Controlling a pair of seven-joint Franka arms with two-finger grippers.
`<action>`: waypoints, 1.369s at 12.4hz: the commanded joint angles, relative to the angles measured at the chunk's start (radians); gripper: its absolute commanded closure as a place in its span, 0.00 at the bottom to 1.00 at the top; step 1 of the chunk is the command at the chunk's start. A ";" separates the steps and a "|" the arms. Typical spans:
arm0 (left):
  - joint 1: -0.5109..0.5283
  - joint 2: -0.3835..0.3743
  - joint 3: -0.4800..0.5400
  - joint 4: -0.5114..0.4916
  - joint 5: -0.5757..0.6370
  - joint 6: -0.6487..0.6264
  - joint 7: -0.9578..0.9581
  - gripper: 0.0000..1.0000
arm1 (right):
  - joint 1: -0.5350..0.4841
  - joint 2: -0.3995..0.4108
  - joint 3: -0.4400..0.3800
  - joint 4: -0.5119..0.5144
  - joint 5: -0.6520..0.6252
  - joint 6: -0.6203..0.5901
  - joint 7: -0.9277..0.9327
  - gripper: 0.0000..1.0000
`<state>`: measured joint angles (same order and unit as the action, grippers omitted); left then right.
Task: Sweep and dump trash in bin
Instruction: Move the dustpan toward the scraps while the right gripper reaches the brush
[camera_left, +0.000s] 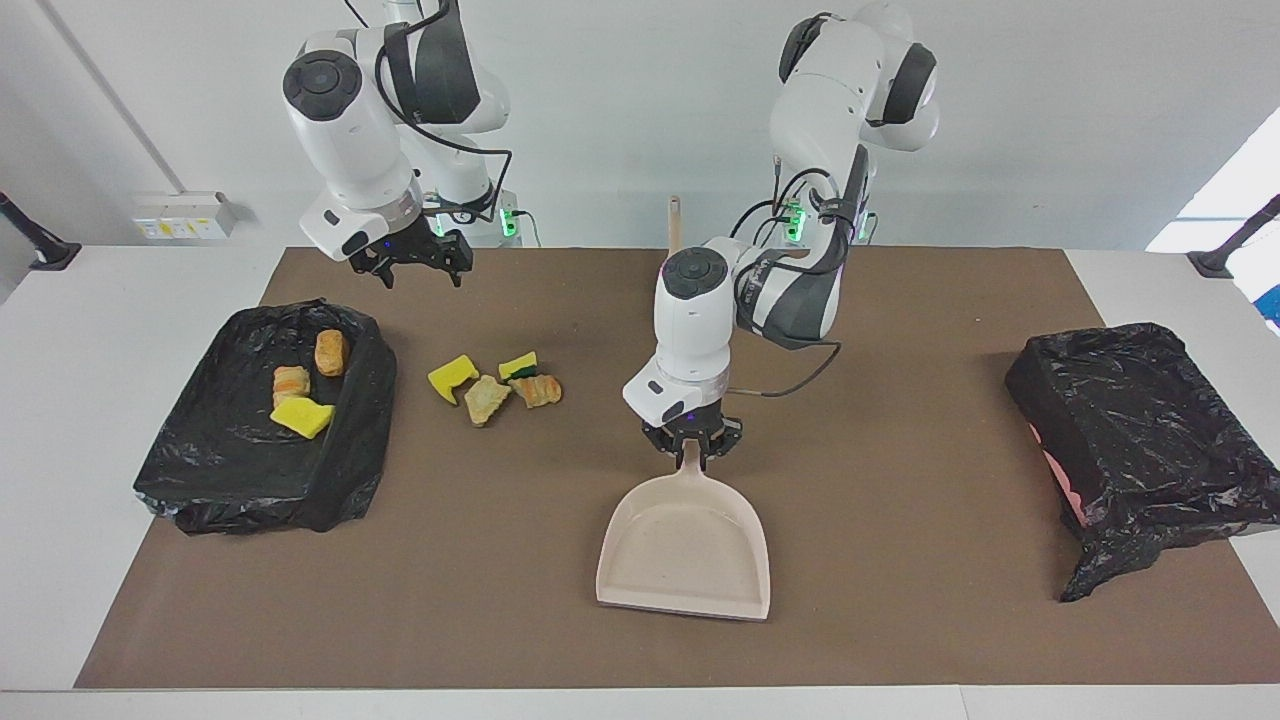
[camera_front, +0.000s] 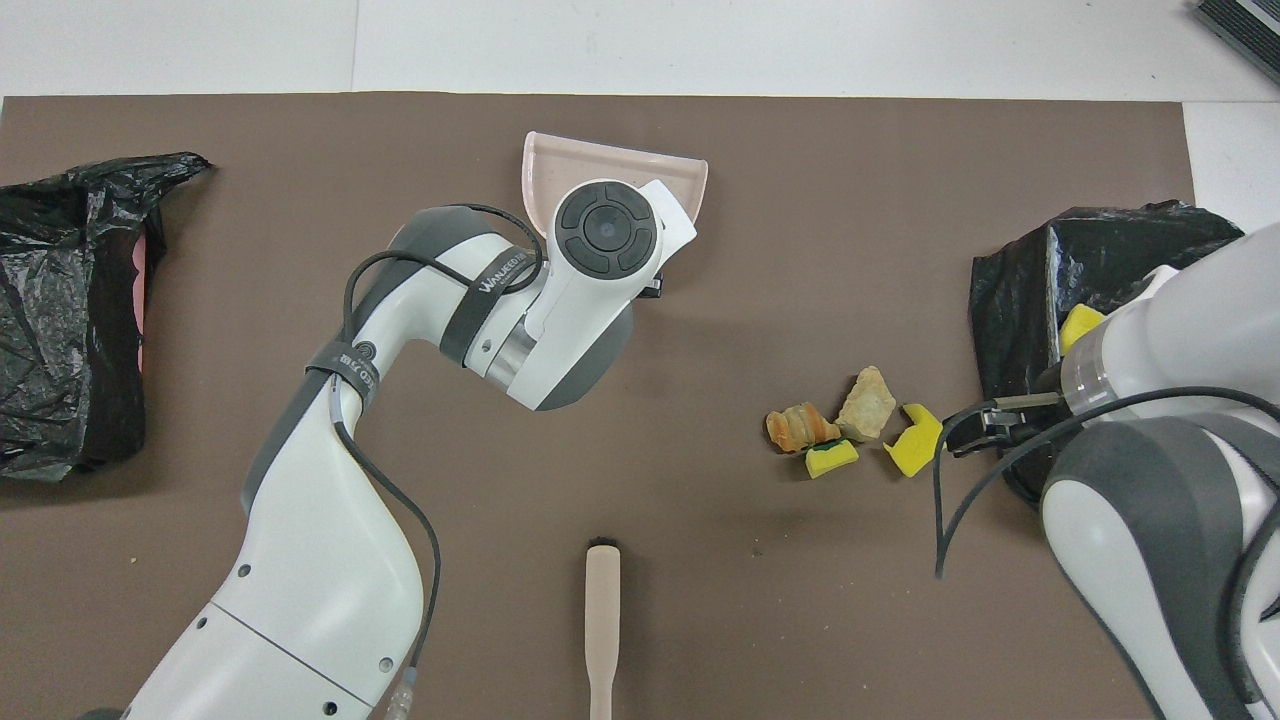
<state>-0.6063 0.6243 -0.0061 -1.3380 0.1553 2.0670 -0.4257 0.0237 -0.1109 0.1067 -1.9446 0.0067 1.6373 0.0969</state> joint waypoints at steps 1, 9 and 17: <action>0.038 -0.093 0.002 -0.056 0.020 -0.074 0.175 1.00 | 0.041 -0.068 0.001 -0.153 0.018 0.100 0.023 0.00; 0.158 -0.181 0.008 -0.159 0.035 -0.175 0.924 1.00 | 0.189 -0.136 0.013 -0.295 0.085 0.107 0.153 0.00; 0.164 -0.245 0.009 -0.315 0.070 -0.082 1.387 1.00 | 0.723 0.046 0.022 -0.300 0.228 0.421 0.772 0.00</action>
<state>-0.4484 0.4442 0.0026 -1.5510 0.2001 1.9444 0.8492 0.6887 -0.1485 0.1358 -2.2445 0.2104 1.9579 0.7893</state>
